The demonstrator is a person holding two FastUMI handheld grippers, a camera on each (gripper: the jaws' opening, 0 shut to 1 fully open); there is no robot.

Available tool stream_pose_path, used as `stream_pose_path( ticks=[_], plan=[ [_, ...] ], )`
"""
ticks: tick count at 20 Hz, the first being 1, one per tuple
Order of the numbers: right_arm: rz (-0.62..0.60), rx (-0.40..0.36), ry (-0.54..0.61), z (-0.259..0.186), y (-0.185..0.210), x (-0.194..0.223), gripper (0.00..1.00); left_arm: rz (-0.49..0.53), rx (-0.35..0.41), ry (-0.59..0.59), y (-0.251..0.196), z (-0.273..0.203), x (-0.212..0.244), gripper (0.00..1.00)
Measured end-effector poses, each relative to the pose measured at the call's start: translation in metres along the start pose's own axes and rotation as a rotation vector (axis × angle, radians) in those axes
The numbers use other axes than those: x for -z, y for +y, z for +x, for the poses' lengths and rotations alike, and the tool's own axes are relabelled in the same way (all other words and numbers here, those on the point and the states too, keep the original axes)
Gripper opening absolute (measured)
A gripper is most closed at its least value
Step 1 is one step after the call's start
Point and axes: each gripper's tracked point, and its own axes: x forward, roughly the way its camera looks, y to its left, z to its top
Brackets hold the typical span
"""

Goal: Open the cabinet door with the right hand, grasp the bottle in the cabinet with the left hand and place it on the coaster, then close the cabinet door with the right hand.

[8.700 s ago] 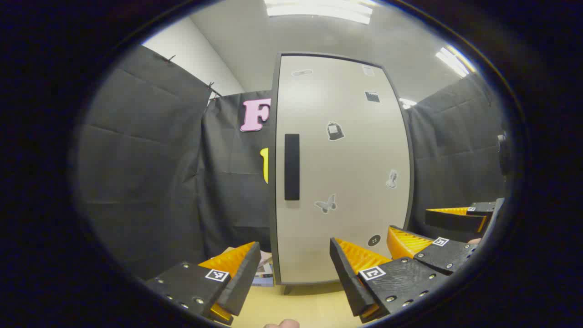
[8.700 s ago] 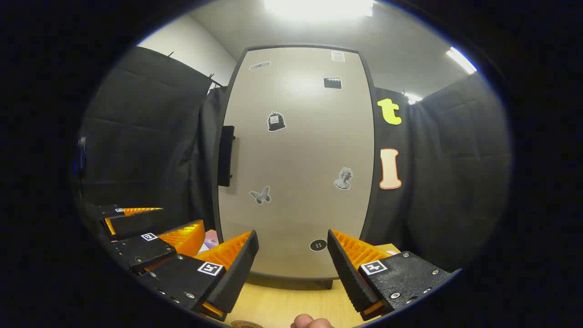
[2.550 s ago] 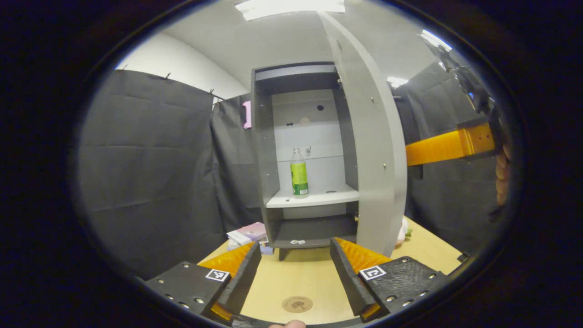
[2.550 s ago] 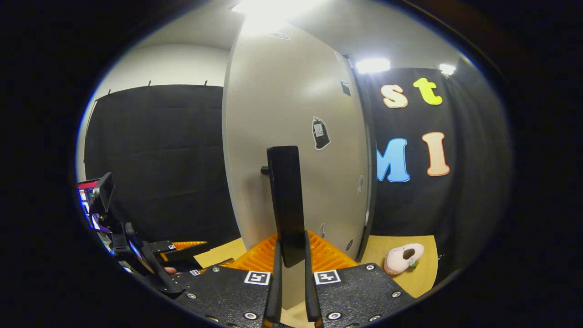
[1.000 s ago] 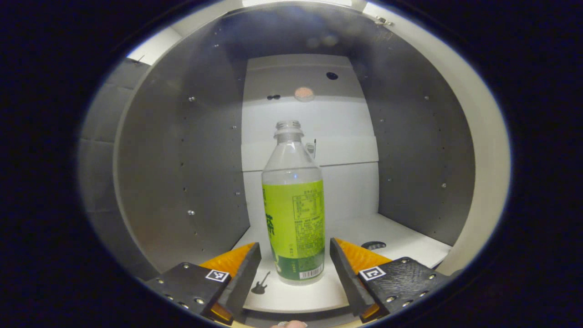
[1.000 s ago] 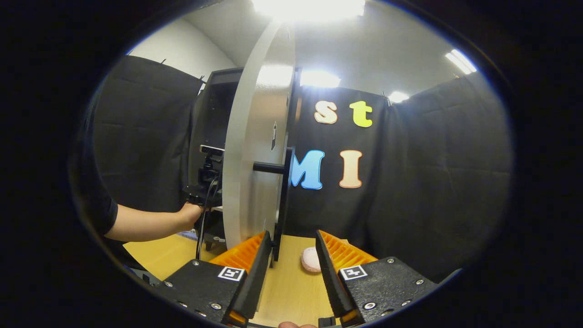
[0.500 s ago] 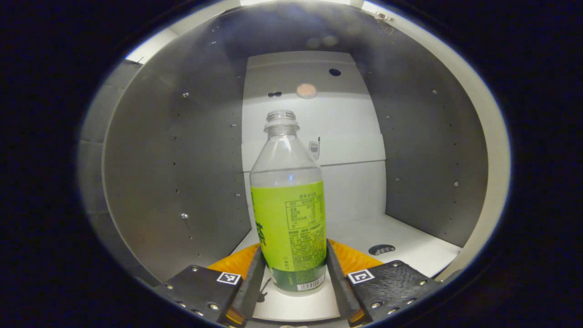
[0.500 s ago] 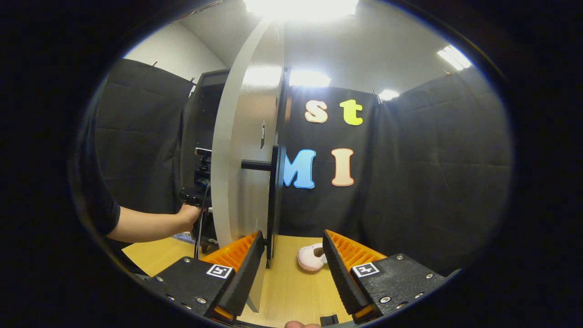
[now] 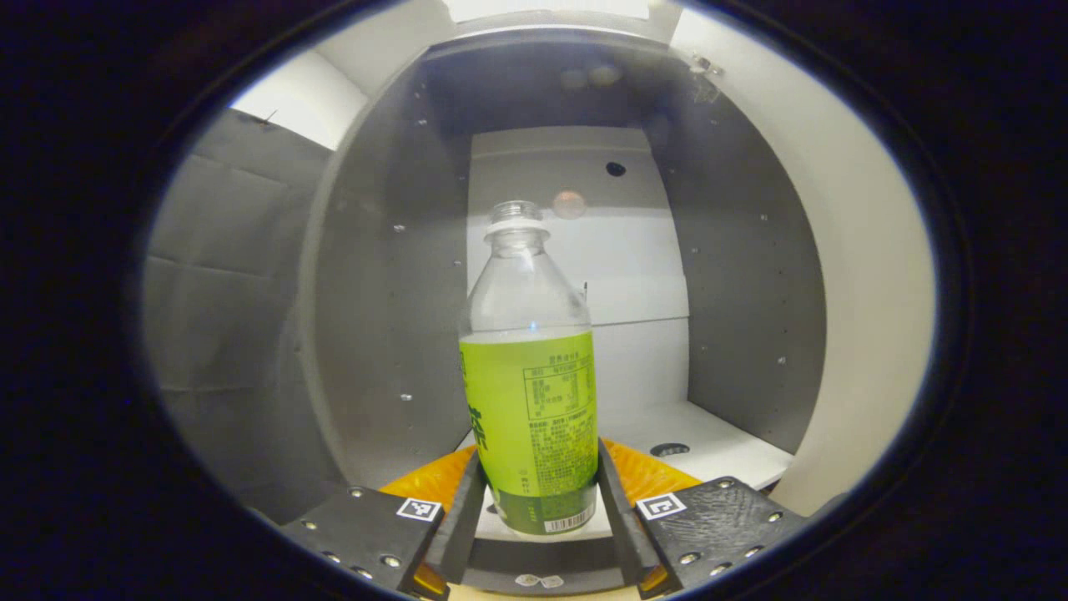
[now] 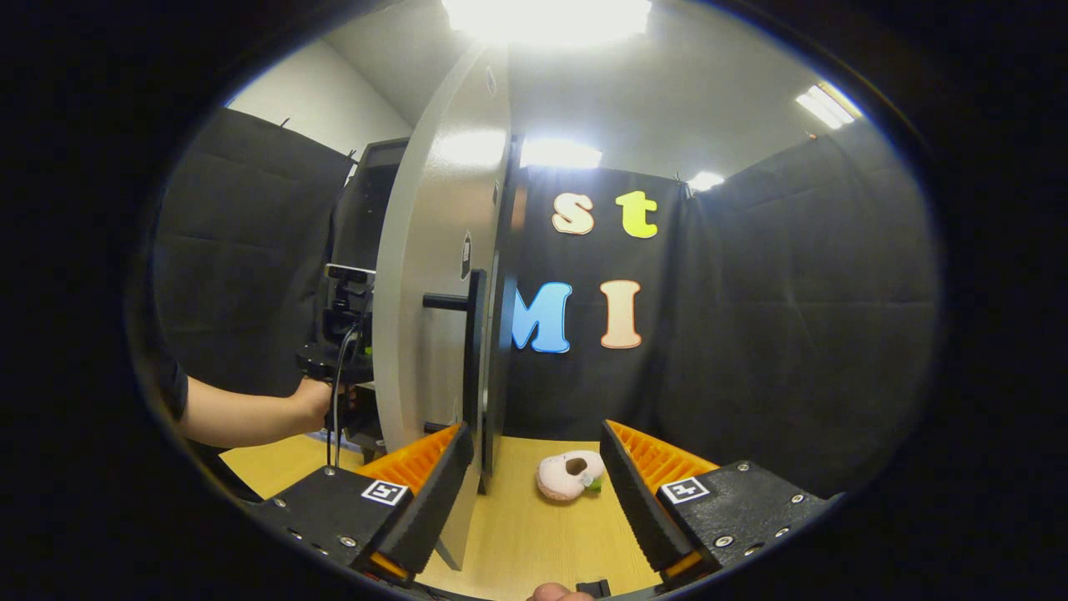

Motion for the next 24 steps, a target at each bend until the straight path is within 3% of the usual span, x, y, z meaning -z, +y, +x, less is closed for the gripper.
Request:
stream_pose_path(
  ticks=[5, 7, 8, 12, 17, 20, 24],
  plan=[
    [0.016, -0.033, -0.024, -0.031, -0.012, 0.004, 0.94, 0.016, 0.004, 0.001, 0.001, -0.024, -0.006, 0.74],
    [0.025, -0.053, -0.031, -0.037, -0.014, 0.007, 0.94, 0.016, -0.010, -0.014, 0.004, -0.032, -0.010, 0.70],
    [0.016, -0.054, -0.021, -0.039, -0.018, 0.011, 0.94, 0.010, -0.010, -0.010, 0.004, -0.037, -0.010, 0.74],
    [-0.011, -0.058, 0.002, -0.046, -0.025, 0.030, 0.94, 0.013, -0.018, -0.033, 0.009, -0.062, -0.011, 0.74],
    [0.008, 0.025, 0.043, -0.052, -0.046, 0.061, 0.94, 0.064, -0.026, -0.016, 0.013, -0.096, 0.017, 0.74],
    [0.068, 0.039, -0.016, -0.043, -0.048, 0.079, 0.94, 0.057, -0.034, 0.016, 0.009, -0.122, 0.036, 0.74],
    [0.121, 0.067, 0.028, -0.017, -0.045, 0.139, 0.94, 0.061, -0.074, 0.001, 0.017, -0.137, 0.058, 0.74]
  ],
)
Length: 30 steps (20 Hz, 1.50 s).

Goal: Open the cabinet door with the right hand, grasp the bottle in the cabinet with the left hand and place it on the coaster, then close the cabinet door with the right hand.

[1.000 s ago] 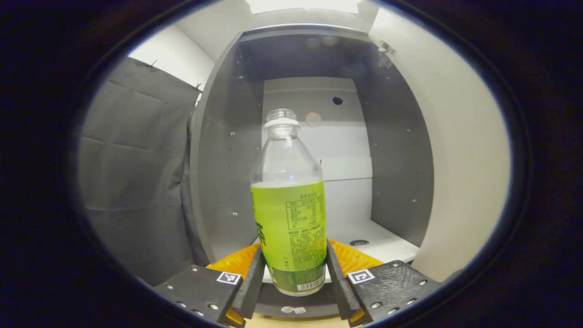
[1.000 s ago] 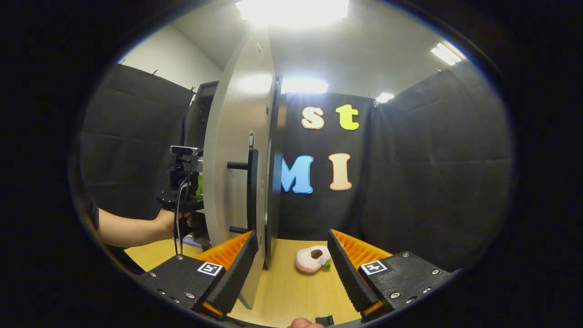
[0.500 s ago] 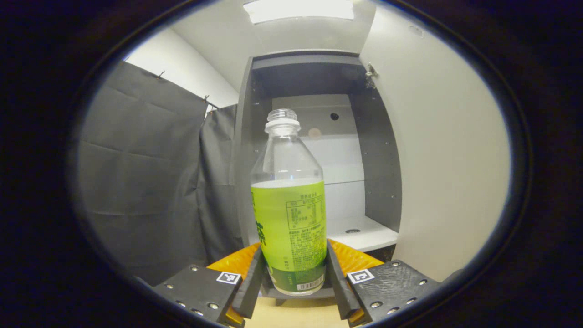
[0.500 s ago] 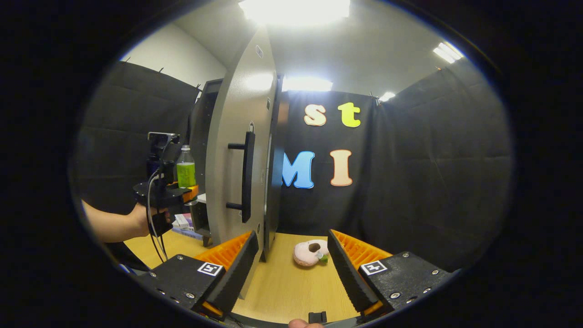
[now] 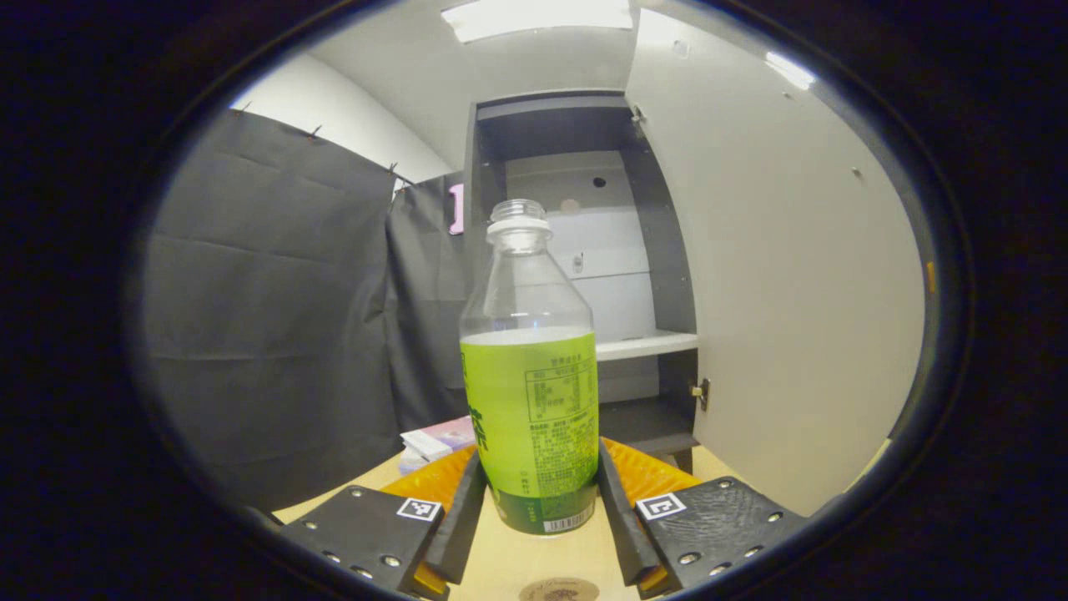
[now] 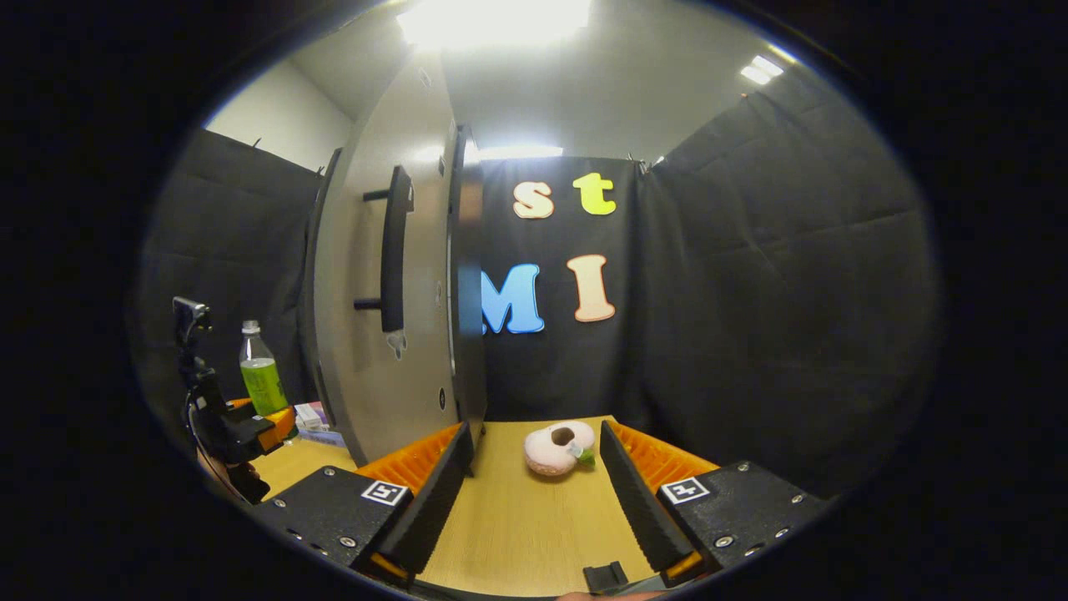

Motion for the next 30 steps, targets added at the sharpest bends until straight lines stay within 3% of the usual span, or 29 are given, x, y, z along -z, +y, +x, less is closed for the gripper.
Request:
stream_pose_path(
  ticks=[1, 2, 4, 5, 6, 7, 8, 10, 12, 15, 21, 22, 25, 30],
  plan=[
    [-0.004, 0.014, 0.040, 0.006, -0.002, 0.018, 0.94, 0.001, -0.007, -0.003, 0.002, -0.001, 0.007, 0.69],
    [-0.001, 0.017, 0.083, 0.011, 0.000, 0.035, 0.94, 0.004, -0.014, 0.007, 0.003, -0.004, 0.017, 0.74],
    [0.014, 0.004, 0.134, 0.019, 0.008, 0.061, 0.94, -0.007, -0.024, 0.006, 0.005, -0.013, 0.033, 0.74],
    [0.022, -0.006, 0.156, 0.019, 0.011, 0.076, 0.94, -0.028, -0.011, 0.026, -0.001, -0.014, 0.045, 0.65],
    [0.037, -0.028, 0.178, 0.017, 0.016, 0.093, 0.95, -0.053, 0.015, 0.053, -0.008, -0.017, 0.056, 0.75],
    [0.034, -0.056, 0.210, 0.018, 0.025, 0.114, 0.94, -0.063, 0.027, 0.074, -0.013, -0.023, 0.065, 0.70],
    [-0.002, -0.070, 0.248, 0.017, 0.028, 0.134, 0.94, -0.056, 0.015, 0.072, -0.010, -0.025, 0.069, 0.74],
    [-0.075, -0.086, 0.309, 0.012, 0.027, 0.163, 0.94, -0.072, 0.018, 0.056, -0.011, -0.023, 0.075, 0.69],
    [-0.079, -0.101, 0.339, 0.011, 0.028, 0.174, 0.95, -0.075, 0.038, 0.075, -0.018, -0.026, 0.087, 0.74],
    [-0.064, -0.132, 0.375, 0.004, 0.046, 0.191, 0.94, -0.059, 0.058, 0.071, -0.018, -0.028, 0.094, 0.70],
    [-0.091, -0.202, 0.359, 0.007, 0.073, 0.186, 0.94, -0.092, 0.042, 0.088, -0.018, -0.028, 0.103, 0.74],
    [-0.096, -0.207, 0.356, 0.009, 0.075, 0.186, 0.94, -0.087, 0.045, 0.088, -0.019, -0.028, 0.102, 0.70],
    [-0.100, -0.213, 0.365, 0.012, 0.076, 0.192, 0.94, -0.115, 0.063, 0.096, -0.021, -0.028, 0.105, 0.70],
    [-0.047, -0.207, 0.412, 0.012, 0.076, 0.205, 0.94, -0.150, 0.047, 0.111, -0.017, -0.030, 0.106, 0.78]
  ],
)
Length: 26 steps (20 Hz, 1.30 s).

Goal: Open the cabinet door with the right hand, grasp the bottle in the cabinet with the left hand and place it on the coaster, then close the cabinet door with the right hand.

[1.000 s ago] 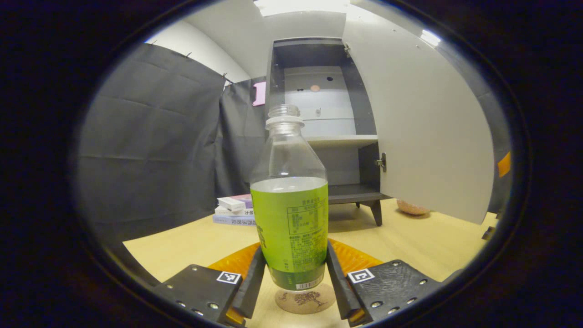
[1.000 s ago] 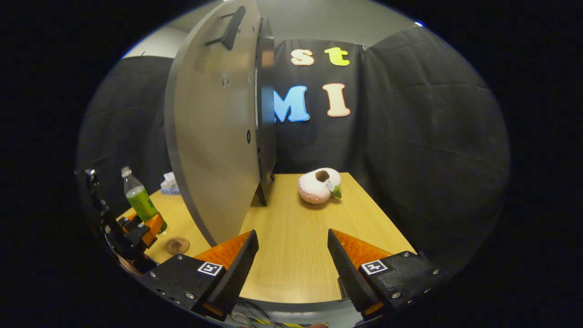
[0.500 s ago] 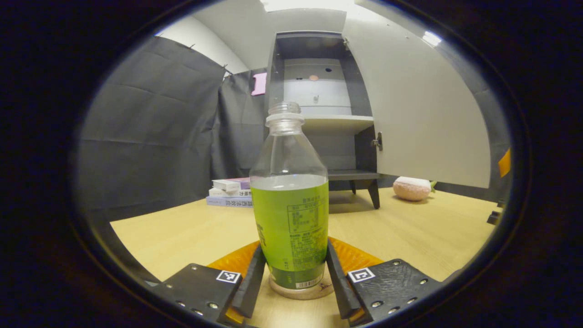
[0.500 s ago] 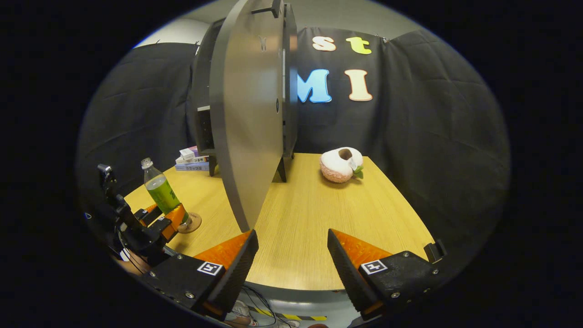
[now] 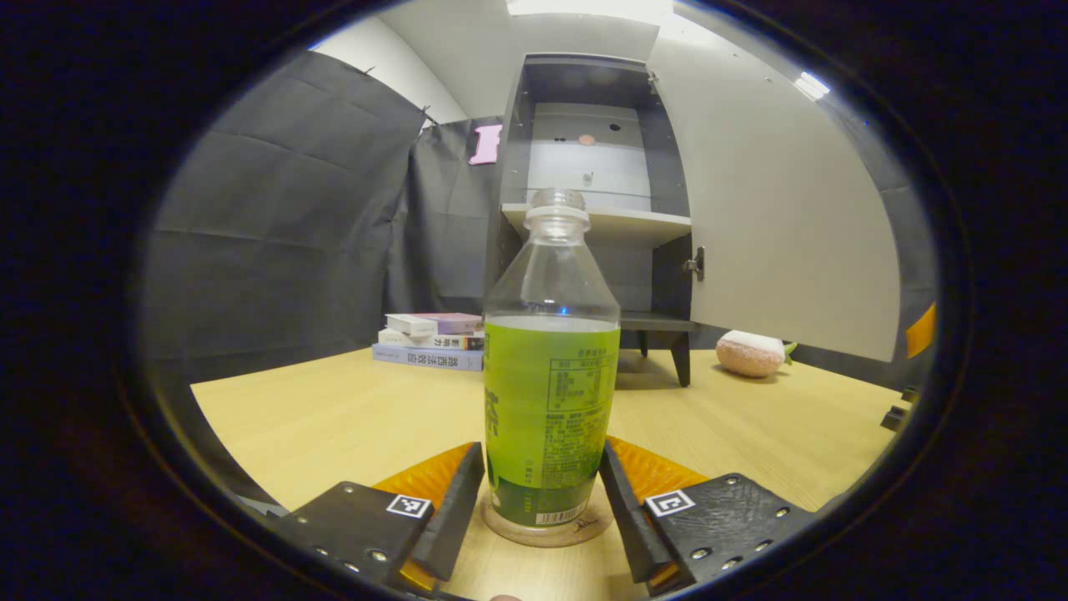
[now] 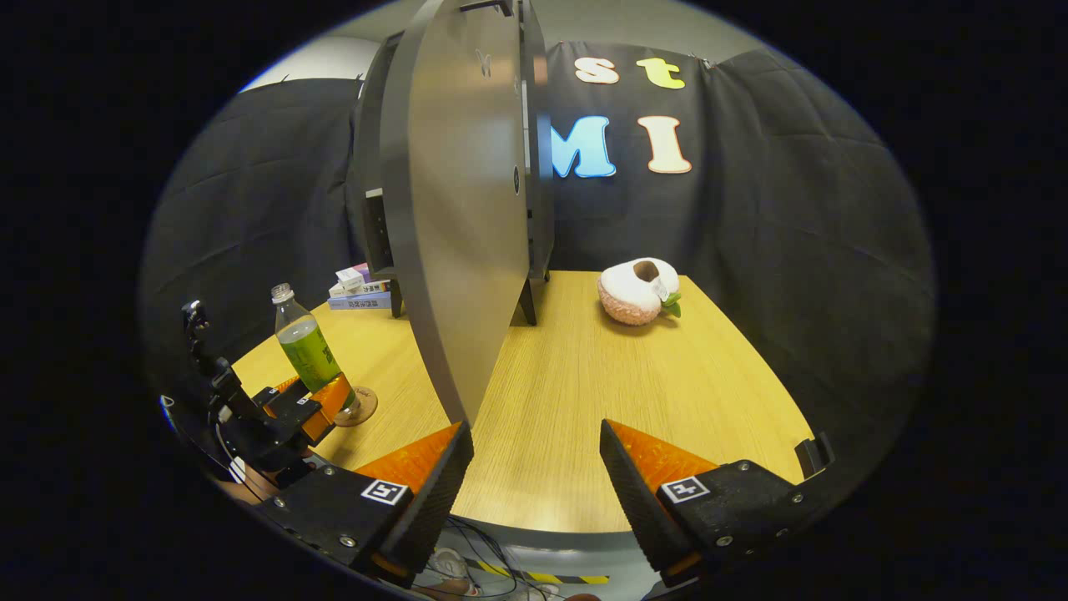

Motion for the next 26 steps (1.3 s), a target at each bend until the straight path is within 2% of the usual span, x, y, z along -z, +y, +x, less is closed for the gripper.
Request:
stream_pose_path(
  ticks=[2, 3, 10, 11, 12, 16, 21, 22, 23, 24, 26],
  plan=[
    [-0.017, -0.004, -0.017, -0.004, 0.002, -0.003, 0.94, 0.010, 0.004, -0.018, -0.001, 0.000, -0.005, 0.87],
    [-0.026, -0.006, -0.023, -0.005, 0.004, -0.004, 0.94, 0.013, 0.008, -0.021, -0.004, -0.001, -0.007, 0.83],
    [-0.023, 0.000, -0.026, -0.007, 0.003, -0.002, 0.94, 0.012, 0.016, -0.031, -0.009, -0.021, -0.025, 0.82],
    [-0.027, 0.003, -0.032, -0.006, 0.004, -0.004, 0.94, 0.003, 0.011, -0.016, -0.009, -0.030, -0.027, 0.78],
    [-0.030, 0.002, -0.037, -0.006, 0.005, -0.007, 0.94, -0.003, 0.000, -0.017, -0.008, -0.040, -0.036, 0.83],
    [-0.014, -0.008, -0.082, -0.008, 0.011, -0.024, 0.94, 0.034, 0.001, -0.066, -0.009, -0.072, -0.091, 0.83],
    [-0.009, 0.041, -0.106, -0.015, -0.002, -0.043, 0.94, 0.074, -0.065, -0.073, 0.010, -0.087, -0.150, 0.83],
    [-0.009, 0.051, -0.108, -0.016, -0.005, -0.051, 0.94, 0.088, -0.075, -0.087, 0.010, -0.088, -0.165, 0.82],
    [-0.006, 0.062, -0.118, -0.018, -0.009, -0.060, 0.94, 0.103, -0.070, -0.103, 0.007, -0.088, -0.180, 0.87],
    [0.000, 0.072, -0.139, -0.021, -0.014, -0.074, 0.94, 0.120, -0.071, -0.107, 0.004, -0.086, -0.193, 0.82],
    [-0.006, 0.097, -0.189, -0.025, -0.026, -0.103, 0.94, 0.133, -0.054, -0.096, -0.003, -0.080, -0.213, 0.82]
  ],
)
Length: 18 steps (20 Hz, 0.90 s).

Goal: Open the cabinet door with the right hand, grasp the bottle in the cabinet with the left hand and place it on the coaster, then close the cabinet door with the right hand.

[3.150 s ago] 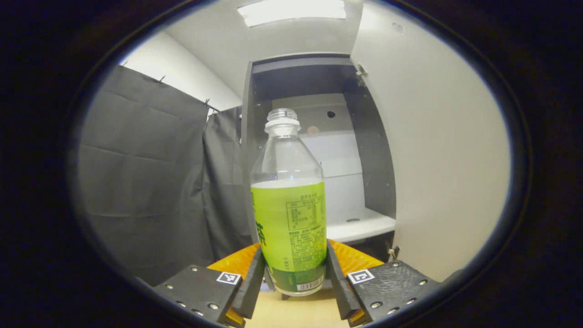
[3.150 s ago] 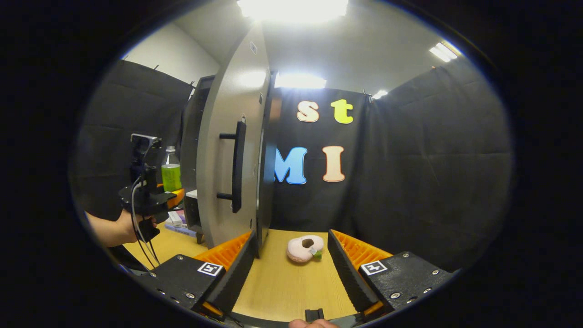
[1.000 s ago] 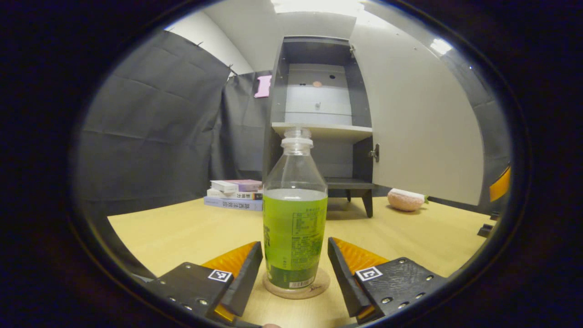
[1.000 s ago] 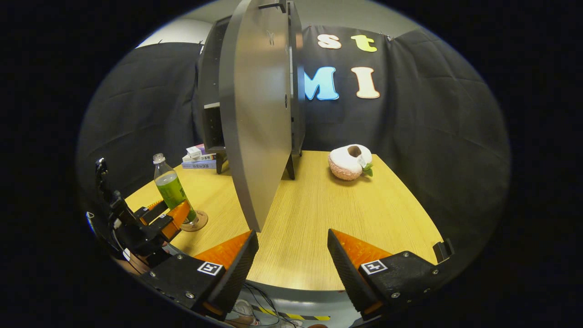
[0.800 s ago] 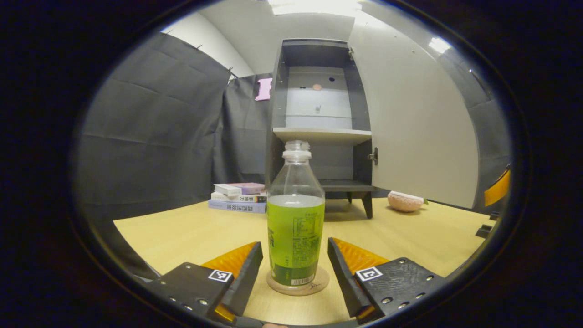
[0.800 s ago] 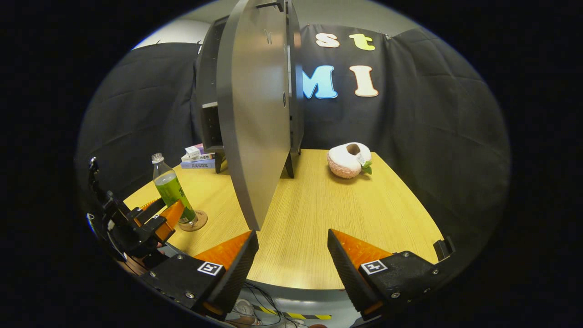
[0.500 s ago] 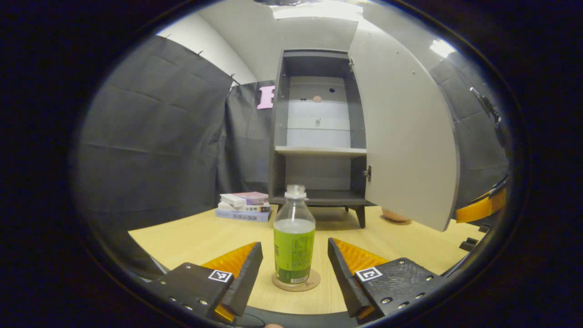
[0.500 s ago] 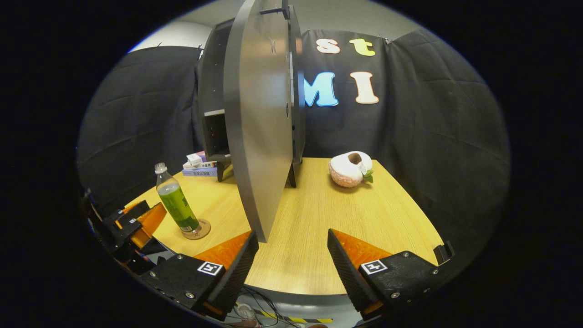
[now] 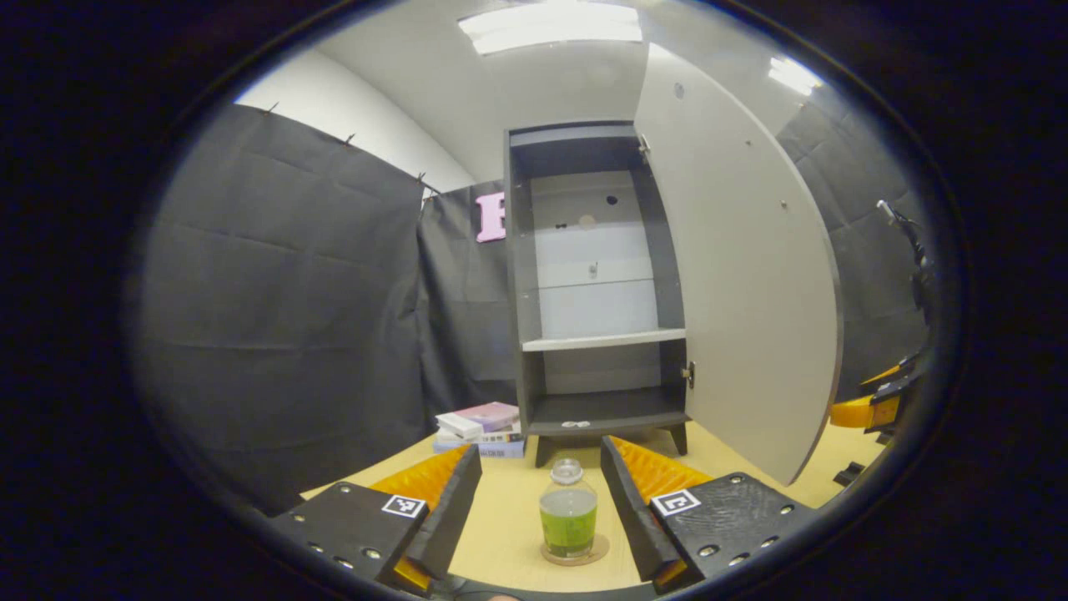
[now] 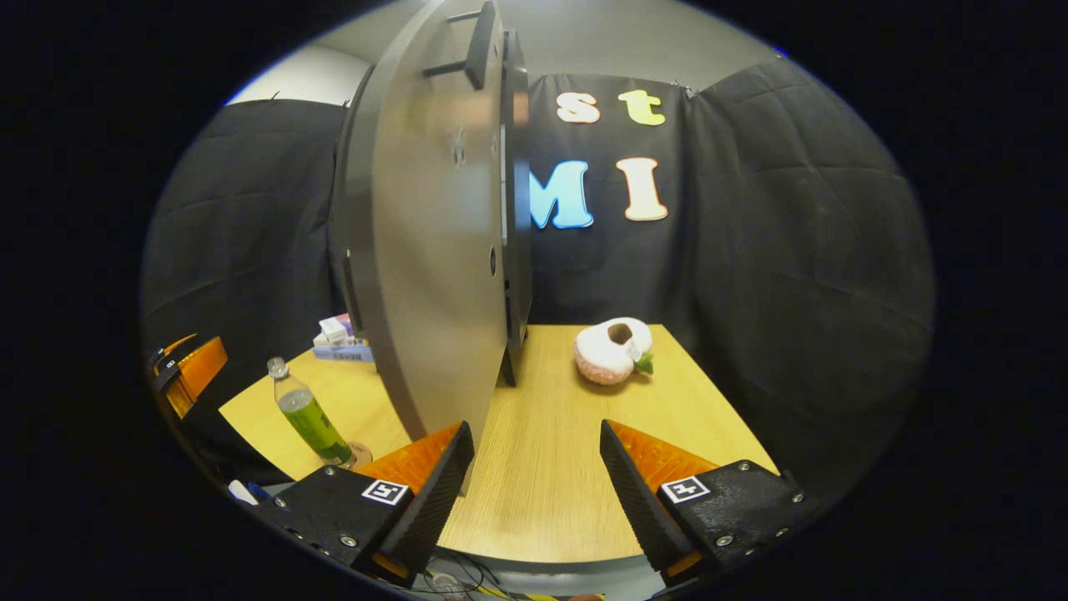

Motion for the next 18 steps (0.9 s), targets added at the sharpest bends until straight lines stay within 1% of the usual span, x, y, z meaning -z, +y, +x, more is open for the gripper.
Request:
stream_pose_path(
  ticks=[1, 2, 3, 4, 5, 7, 9, 11, 14, 16, 17, 18],
  plan=[
    [-0.020, 0.013, -0.025, 0.000, -0.006, -0.015, 0.94, 0.006, 0.019, 0.002, -0.005, 0.003, -0.009, 0.87],
    [-0.041, 0.017, -0.045, -0.001, -0.011, -0.028, 0.94, 0.008, 0.039, -0.005, -0.010, 0.008, -0.021, 0.82],
    [-0.058, 0.026, -0.062, -0.001, -0.016, -0.039, 0.94, 0.006, 0.061, -0.021, -0.014, 0.011, -0.035, 0.87],
    [-0.068, 0.038, -0.073, -0.006, -0.022, -0.047, 0.94, 0.007, 0.079, -0.028, -0.018, 0.015, -0.048, 0.78],
    [-0.074, 0.050, -0.074, -0.007, -0.030, -0.055, 0.94, 0.007, 0.090, -0.032, -0.019, 0.016, -0.057, 0.87],
    [-0.047, 0.047, -0.077, -0.013, -0.038, -0.072, 0.94, -0.003, 0.107, -0.041, -0.022, 0.023, -0.076, 0.87],
    [0.005, 0.032, -0.086, -0.023, -0.045, -0.094, 0.94, -0.011, 0.097, -0.069, -0.019, 0.022, -0.099, 0.87],
    [0.060, 0.001, -0.129, -0.033, -0.048, -0.130, 0.94, -0.022, 0.093, -0.065, -0.017, 0.021, -0.108, 0.87],
    [0.132, -0.078, -0.227, -0.051, -0.040, -0.189, 0.94, -0.028, 0.075, -0.040, -0.012, 0.018, -0.109, 0.87],
    [0.159, -0.141, -0.266, -0.058, -0.024, -0.214, 0.91, -0.038, 0.072, -0.038, -0.011, 0.020, -0.110, 0.87],
    [0.157, -0.153, -0.273, -0.059, -0.020, -0.221, 0.93, -0.050, 0.074, -0.042, -0.011, 0.020, -0.111, 0.87],
    [0.152, -0.171, -0.277, -0.060, -0.015, -0.225, 0.90, -0.063, 0.076, -0.039, -0.011, 0.021, -0.111, 0.87]
  ],
)
